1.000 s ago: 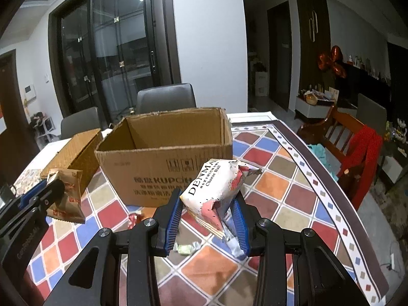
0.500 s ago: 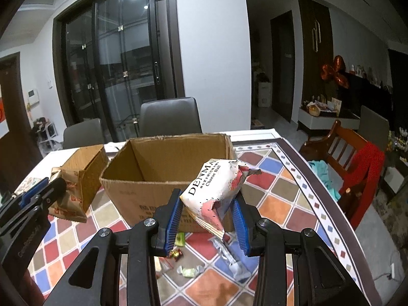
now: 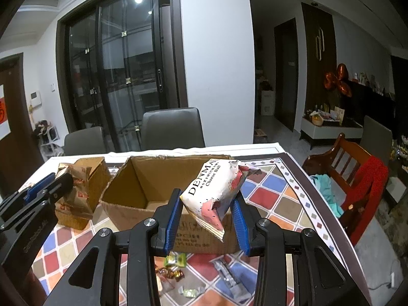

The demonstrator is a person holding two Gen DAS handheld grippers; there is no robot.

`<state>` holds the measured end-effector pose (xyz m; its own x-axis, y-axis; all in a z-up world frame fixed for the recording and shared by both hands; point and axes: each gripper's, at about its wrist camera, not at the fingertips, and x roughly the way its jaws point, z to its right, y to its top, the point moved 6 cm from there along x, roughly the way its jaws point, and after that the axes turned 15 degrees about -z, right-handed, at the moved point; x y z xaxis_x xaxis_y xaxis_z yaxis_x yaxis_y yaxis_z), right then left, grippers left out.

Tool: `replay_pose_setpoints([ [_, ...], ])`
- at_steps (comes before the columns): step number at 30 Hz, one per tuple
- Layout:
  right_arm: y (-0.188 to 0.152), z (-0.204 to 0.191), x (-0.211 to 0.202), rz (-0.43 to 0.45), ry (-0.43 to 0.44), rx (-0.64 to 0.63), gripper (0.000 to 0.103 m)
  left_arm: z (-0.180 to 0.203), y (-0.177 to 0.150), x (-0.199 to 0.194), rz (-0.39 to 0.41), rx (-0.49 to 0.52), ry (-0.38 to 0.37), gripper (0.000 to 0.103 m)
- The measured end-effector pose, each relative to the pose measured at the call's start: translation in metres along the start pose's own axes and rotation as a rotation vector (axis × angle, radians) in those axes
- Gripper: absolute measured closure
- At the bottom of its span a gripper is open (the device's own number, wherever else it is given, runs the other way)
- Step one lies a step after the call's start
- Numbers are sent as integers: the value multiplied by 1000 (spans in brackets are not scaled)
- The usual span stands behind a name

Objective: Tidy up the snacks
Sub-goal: 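Open the left tool over the box while the right tool releases the DENMA packet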

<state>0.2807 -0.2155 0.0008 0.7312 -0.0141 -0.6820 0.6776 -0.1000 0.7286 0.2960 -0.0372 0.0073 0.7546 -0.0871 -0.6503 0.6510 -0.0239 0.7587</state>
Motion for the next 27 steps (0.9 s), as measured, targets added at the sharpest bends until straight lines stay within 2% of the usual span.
replay_pose_setpoints([
  [27,37,1,52,-17,5,-21,63,10,39,61,-26,21,-16,78],
])
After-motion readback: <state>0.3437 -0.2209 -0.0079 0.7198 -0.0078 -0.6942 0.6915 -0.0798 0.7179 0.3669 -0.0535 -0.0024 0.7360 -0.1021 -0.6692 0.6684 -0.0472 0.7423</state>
